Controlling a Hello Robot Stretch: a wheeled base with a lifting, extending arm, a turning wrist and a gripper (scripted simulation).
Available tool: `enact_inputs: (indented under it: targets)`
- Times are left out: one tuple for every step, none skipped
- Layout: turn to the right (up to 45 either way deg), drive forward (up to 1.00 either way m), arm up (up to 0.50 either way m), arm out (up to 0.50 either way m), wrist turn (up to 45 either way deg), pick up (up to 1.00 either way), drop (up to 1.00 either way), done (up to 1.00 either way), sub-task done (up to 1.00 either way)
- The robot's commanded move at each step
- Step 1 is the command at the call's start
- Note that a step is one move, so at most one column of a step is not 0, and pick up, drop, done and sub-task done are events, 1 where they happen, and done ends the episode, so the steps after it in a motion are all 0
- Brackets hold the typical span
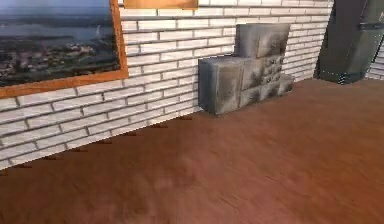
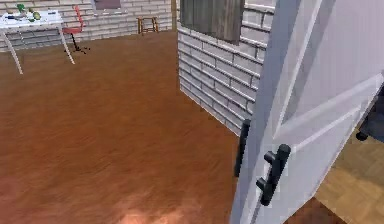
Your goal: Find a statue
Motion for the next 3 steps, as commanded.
enact_inputs:
  targets:
    - [45.0,0.00,0.00,0.00,0.0,0.00,0.00,0.00,0.00]
    - [12.0,0.00,0.00,0.00,0.0,0.00,0.00,0.00,0.00]
    - [0.0,0.55,0.00,0.00,0.0,0.00,0.00,0.00,0.00]
